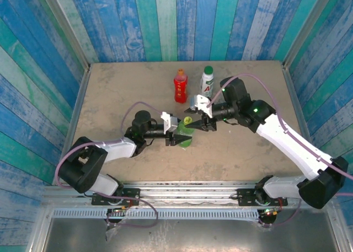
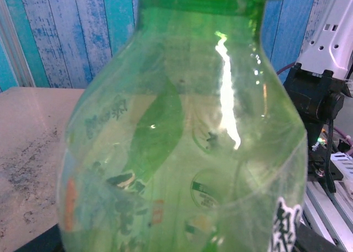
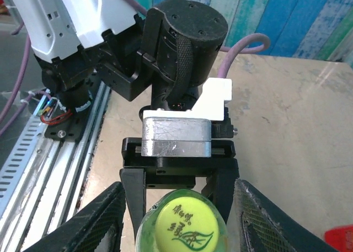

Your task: Screw on the bottle caps

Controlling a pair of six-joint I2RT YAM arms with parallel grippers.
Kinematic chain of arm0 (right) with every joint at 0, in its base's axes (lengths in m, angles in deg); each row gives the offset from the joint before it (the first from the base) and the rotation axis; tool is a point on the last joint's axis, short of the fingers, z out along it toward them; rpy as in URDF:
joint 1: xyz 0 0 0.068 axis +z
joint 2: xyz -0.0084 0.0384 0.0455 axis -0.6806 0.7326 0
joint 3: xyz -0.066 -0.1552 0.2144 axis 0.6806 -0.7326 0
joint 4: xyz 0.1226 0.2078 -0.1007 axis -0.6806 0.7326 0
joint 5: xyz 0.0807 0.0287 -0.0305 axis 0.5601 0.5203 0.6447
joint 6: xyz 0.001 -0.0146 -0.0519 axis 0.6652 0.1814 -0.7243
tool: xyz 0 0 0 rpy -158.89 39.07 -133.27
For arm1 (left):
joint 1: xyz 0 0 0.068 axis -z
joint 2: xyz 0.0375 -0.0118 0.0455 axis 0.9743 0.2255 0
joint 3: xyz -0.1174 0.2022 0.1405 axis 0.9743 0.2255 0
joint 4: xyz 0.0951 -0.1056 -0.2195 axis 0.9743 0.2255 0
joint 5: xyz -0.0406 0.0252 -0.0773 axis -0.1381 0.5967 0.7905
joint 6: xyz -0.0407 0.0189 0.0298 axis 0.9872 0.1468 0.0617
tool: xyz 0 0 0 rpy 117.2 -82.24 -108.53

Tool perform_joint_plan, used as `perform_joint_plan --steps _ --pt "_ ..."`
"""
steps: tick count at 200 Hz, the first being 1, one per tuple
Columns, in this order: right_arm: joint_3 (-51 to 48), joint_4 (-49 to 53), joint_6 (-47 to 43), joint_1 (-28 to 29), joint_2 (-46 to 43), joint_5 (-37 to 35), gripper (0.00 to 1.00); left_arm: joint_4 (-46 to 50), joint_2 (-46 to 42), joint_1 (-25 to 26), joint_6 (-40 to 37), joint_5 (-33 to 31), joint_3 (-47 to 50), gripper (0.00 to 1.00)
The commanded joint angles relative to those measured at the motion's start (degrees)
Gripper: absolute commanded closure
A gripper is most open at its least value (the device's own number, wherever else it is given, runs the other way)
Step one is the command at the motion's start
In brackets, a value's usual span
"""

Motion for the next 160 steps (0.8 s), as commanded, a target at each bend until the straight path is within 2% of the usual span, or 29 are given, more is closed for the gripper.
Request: perform_joint_plan --steps 1,38,75,92,104,115,137,160 --pt "1.8 2.2 -0.2 0.3 1.2 2.8 0.48 1.2 -3.5 0.2 -1.1 1.0 -0.3 0.41" --pt "2.7 3.5 0.6 0.3 2.2 2.5 0.55 1.8 -3.9 0.3 -1.2 0.7 -0.3 0.42" --pt "2.9 4.1 0.7 0.2 2.4 2.7 0.69 1.0 -4.1 0.3 -0.3 0.3 -0.4 0.42" --pt "2.6 4.2 0.7 0.3 2.3 1.9 0.68 0.0 -4.2 0.3 0.3 0.2 -0.2 0.42" --pt "2.3 4.1 0.6 0.3 2.1 0.7 0.62 -0.2 -4.3 0.3 0.5 0.3 -0.3 0.42" --pt "2.2 3.8 0.9 0.3 2.0 0.1 0.6 -0.1 -4.3 0.3 0.4 0.3 -0.2 0.42" --pt "2.5 3.8 1.2 0.3 2.2 0.2 0.63 -0.5 -4.6 0.3 0.6 0.0 -0.3 0.42" --pt "2.8 3.7 2.0 0.3 2.4 0.0 0.7 -1.4 -4.3 0.3 1.4 -0.4 -0.3 0.42"
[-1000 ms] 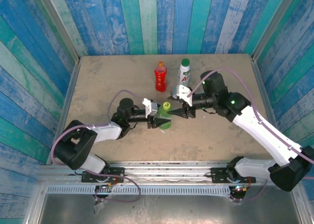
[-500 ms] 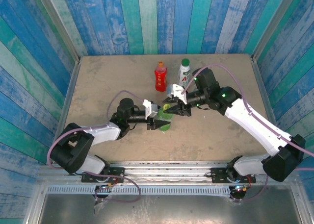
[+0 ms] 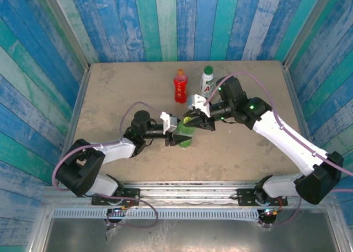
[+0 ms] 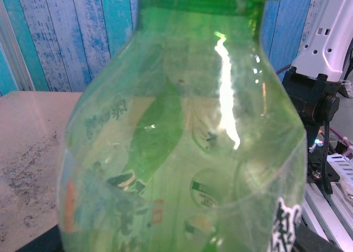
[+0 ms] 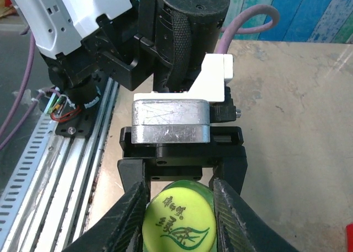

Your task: Screw on the bottle caps

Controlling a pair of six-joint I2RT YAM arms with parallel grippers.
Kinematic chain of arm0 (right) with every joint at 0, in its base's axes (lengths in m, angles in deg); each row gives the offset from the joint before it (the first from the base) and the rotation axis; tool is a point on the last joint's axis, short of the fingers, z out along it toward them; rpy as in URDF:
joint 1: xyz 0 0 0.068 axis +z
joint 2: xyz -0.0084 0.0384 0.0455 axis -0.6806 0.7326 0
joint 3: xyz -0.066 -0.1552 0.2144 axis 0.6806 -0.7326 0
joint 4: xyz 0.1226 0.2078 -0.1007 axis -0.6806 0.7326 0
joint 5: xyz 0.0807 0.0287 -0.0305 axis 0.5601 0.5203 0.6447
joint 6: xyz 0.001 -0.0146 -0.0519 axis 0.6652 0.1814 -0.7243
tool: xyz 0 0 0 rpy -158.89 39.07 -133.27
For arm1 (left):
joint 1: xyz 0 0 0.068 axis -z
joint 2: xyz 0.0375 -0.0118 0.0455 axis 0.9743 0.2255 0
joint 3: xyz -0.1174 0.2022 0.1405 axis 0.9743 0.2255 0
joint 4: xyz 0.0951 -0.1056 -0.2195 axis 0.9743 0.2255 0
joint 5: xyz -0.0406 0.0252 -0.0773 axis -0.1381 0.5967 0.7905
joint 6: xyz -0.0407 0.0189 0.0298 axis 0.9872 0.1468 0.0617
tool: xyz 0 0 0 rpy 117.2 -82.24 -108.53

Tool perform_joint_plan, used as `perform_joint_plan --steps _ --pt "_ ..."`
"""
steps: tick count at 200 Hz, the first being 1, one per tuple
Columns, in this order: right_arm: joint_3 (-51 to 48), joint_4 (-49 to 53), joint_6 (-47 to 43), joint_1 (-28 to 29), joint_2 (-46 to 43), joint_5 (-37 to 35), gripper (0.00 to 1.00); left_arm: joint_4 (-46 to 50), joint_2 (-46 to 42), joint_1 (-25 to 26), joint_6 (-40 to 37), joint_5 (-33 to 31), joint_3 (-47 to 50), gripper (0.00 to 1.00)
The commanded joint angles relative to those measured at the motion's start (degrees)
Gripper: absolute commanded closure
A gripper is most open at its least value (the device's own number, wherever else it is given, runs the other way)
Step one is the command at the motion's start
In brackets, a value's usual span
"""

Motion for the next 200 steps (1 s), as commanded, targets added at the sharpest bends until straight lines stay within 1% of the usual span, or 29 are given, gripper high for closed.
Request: perform_joint_plan --steps 1,13,25,42,50,65,76,83,90,98,108,114,130,148,158,171,183,188,200 --pt "1.3 1.0 1.1 0.2 0.2 -0.4 0.7 -2.4 -2.8 0.2 1.2 -0.5 -0.4 0.42" --pt "1.4 0.8 2.0 0.3 0.2 -1.0 0.74 -3.1 -2.8 0.2 1.6 -1.4 -0.3 0.43" --pt "1.3 -0.2 4.1 0.2 0.0 -2.4 0.78 -4.1 -2.8 0.2 2.2 -3.9 -0.2 0.44" --pt "0.4 -3.5 9.7 0.3 -0.6 -6.0 0.84 -7.0 -2.9 0.2 3.7 -11.2 0.3 0.46" --pt "-0.4 -6.1 13.7 0.4 -1.0 -9.3 0.85 -8.0 -2.8 0.2 4.3 -15.4 0.2 0.46" --pt "-2.2 -11.8 26.2 0.9 -1.5 -19.8 0.88 -8.2 -1.9 0.2 4.4 -20.9 -1.0 0.47" --pt "-2.2 -12.6 30.6 2.1 -1.1 -26.8 0.9 -8.3 -1.0 0.5 4.4 -25.9 -2.3 0.47" --pt "-2.6 -13.0 32.8 3.6 -1.2 -32.7 0.91 -8.2 -0.2 0.8 4.2 -29.1 -3.4 0.47" --pt "-3.1 -13.6 34.8 5.2 -1.2 -39.1 0.93 -7.9 0.7 1.1 3.9 -32.7 -4.6 0.47" --pt "-3.6 -14.1 37.1 7.1 -1.1 -45.9 0.93 -7.7 1.5 1.5 3.5 -36.3 -5.9 0.47" --pt "-3.9 -14.7 41.6 10.0 -0.8 -57.0 0.93 -7.4 2.9 2.4 3.1 -41.0 -7.4 0.47" --pt "-3.9 -14.6 44.2 11.6 -0.4 -62.9 0.93 -7.4 3.6 3.1 2.6 -42.8 -8.0 0.47" --pt "-3.3 -13.5 51.0 13.9 0.4 -70.7 0.93 -7.8 4.8 4.5 1.7 -46.1 -8.3 0.47" --pt "-2.8 -12.9 51.4 14.2 1.0 -69.7 0.88 -8.0 4.7 4.6 2.1 -46.2 -7.4 0.47" --pt "-2.6 -13.3 48.9 14.1 0.5 -67.7 0.84 -8.5 4.0 4.5 1.5 -46.1 -5.9 0.47" --pt "-3.4 -15.7 38.8 14.0 -1.6 -61.1 0.7 -8.4 2.8 4.5 -0.3 -46.1 -3.9 0.47" --pt "-4.7 -16.3 27.5 14.0 -4.4 -53.3 0.56 -8.9 2.0 4.6 -3.1 -44.2 -1.6 0.46" --pt "-5.8 -16.6 24.1 14.0 -5.9 -50.5 0.53 -9.1 1.7 4.6 -4.4 -43.0 -0.5 0.46" --pt "-8.2 -16.6 16.9 14.0 -9.7 -45.5 0.47 -8.5 0.9 4.6 -7.7 -40.8 1.5 0.45"
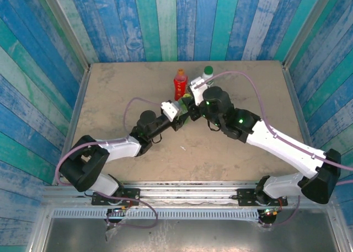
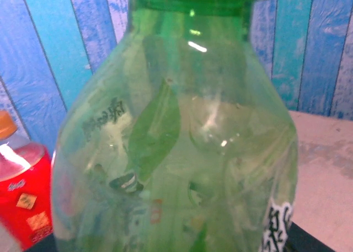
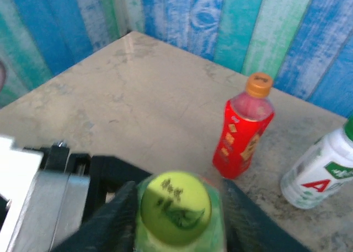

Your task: Screw on the bottle caps

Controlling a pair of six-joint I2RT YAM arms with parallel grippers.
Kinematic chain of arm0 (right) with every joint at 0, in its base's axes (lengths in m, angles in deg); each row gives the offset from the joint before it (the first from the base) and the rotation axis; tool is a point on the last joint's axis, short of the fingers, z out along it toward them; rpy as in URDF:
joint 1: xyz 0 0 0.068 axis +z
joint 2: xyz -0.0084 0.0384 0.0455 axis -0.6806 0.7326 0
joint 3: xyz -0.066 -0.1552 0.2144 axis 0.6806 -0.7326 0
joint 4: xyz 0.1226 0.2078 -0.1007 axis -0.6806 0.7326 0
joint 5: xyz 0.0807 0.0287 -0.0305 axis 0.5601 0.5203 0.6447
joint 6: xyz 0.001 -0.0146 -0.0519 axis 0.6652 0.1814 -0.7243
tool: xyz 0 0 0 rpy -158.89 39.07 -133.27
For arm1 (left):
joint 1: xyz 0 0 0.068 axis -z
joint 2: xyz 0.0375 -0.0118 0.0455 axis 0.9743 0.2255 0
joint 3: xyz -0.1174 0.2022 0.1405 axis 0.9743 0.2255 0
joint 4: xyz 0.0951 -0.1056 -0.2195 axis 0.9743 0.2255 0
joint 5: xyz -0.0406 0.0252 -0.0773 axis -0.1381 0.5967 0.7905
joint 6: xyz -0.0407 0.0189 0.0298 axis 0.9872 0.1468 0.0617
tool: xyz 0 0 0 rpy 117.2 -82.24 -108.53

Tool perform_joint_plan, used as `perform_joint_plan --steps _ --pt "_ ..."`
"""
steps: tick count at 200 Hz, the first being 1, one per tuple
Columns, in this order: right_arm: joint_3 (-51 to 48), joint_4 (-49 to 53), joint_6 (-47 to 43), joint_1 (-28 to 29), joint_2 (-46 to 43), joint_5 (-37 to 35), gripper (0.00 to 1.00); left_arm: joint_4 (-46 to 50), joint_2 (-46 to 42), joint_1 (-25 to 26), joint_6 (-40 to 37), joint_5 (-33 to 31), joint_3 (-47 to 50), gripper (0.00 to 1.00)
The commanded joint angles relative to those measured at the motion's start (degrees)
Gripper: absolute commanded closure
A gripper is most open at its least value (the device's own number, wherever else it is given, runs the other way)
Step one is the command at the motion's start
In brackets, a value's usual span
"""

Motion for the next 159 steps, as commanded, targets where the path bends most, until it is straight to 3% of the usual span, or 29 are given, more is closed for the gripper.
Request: perform_joint_plan --steps 1,32,78,110,159 --pt "-3.8 1.4 -18.4 0.1 -7.4 11.0 0.47 -2.0 -2.4 -0.4 -6.3 0.6 4.1 0.45" --pt "-5.7 8.5 -35.8 0.1 -13.7 15.8 0.43 3.4 -6.8 -0.4 -18.6 8.2 7.8 0.41" --pt "-0.5 23.2 -57.3 2.3 -11.8 14.0 0.47 14.0 -11.5 -0.3 -30.5 9.0 8.2 0.41" --pt "4.0 28.4 -63.1 4.1 -6.7 12.1 0.49 14.5 -15.6 -0.3 -33.9 9.4 10.0 0.4" --pt "6.6 30.5 -65.0 5.2 -1.6 12.4 0.53 14.6 -16.9 -0.3 -34.1 10.3 10.7 0.4"
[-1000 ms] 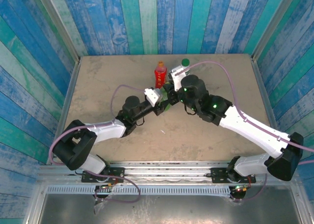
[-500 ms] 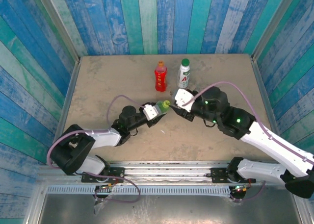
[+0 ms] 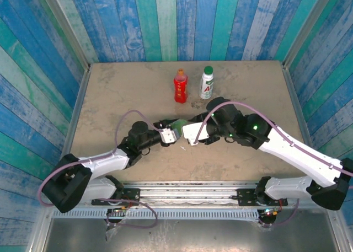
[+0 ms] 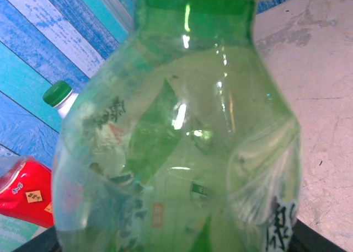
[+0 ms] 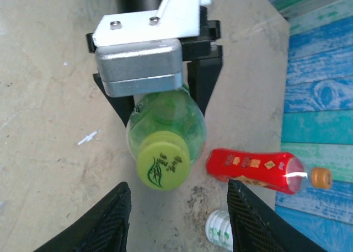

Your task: Screw on the bottle caps

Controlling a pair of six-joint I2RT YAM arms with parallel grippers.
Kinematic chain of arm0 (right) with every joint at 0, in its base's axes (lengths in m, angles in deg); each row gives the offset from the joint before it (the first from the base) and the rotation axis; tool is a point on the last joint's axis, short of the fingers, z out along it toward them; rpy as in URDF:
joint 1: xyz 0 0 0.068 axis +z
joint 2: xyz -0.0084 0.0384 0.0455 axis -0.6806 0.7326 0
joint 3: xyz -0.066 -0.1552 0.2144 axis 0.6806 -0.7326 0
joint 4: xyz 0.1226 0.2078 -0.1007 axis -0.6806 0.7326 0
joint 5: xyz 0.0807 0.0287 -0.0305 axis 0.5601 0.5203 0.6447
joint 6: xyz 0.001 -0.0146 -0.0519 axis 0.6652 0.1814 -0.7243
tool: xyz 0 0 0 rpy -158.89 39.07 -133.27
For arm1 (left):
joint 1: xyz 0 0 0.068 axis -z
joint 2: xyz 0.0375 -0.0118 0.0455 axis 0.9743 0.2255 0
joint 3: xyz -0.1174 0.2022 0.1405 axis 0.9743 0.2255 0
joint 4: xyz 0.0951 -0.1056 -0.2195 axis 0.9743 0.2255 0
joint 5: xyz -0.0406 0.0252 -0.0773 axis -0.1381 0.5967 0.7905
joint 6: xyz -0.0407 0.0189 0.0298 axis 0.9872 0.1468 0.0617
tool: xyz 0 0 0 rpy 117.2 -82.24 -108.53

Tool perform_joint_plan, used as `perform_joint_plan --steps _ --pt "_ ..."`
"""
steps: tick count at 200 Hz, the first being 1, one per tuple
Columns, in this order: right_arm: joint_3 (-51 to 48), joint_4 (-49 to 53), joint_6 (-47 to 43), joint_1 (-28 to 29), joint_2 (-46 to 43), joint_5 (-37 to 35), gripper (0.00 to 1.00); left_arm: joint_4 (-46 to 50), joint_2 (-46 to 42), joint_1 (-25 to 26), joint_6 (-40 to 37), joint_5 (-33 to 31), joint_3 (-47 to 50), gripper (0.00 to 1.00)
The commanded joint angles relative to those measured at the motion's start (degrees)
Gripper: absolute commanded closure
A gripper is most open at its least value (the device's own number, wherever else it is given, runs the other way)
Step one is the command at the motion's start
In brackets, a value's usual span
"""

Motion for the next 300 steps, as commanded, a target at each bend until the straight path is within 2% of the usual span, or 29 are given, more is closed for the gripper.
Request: perform_joint_plan --steps 1,50,76,122,139,182,198,232,250,266,283,300 --pt "1.9 3.3 -3.9 0.8 2.2 -0.6 0.53 0.2 -2.6 0.1 -1.7 1.4 0.5 0.4" --pt "4.3 4.6 -2.6 0.9 5.1 2.4 0.59 0.5 -2.5 0.1 -1.3 1.9 0.5 0.4" --pt "5.0 4.8 -2.4 0.9 6.2 1.8 0.67 0.8 -2.6 0.1 -1.2 1.7 0.4 0.4" --pt "5.2 4.9 -1.1 0.8 7.2 -1.3 0.72 0.4 -3.6 0.1 0.0 1.9 0.3 0.4" --pt "5.8 4.6 2.0 0.8 7.8 -2.7 0.72 -0.5 -3.8 0.1 0.8 0.9 0.3 0.4" --pt "9.1 1.0 30.4 -0.5 10.7 -8.5 0.81 -4.9 -1.7 0.1 2.8 -3.6 -1.1 0.4" --pt "9.1 -1.1 45.7 -1.8 11.3 -10.0 0.87 -6.8 -0.3 0.1 3.1 -4.8 -2.2 0.4" --pt "8.5 -3.5 78.8 -2.4 11.7 -7.9 0.96 -10.4 2.2 0.1 4.3 -5.1 -3.7 0.41" --pt "7.7 -3.6 89.8 -2.4 11.7 -4.6 0.95 -10.4 3.8 0.1 4.5 -5.0 -3.9 0.41" --pt "7.5 -1.8 92.1 -2.7 10.9 -5.3 0.91 -9.8 3.9 0.1 4.4 -4.6 -3.7 0.41" --pt "6.9 -1.0 87.3 -3.3 8.8 -5.0 0.81 -8.0 3.3 0.1 3.8 -2.6 -3.5 0.4" --pt "6.1 -0.9 74.1 -4.0 6.3 -1.8 0.64 -5.9 3.3 0.1 3.1 -1.4 -3.6 0.4"
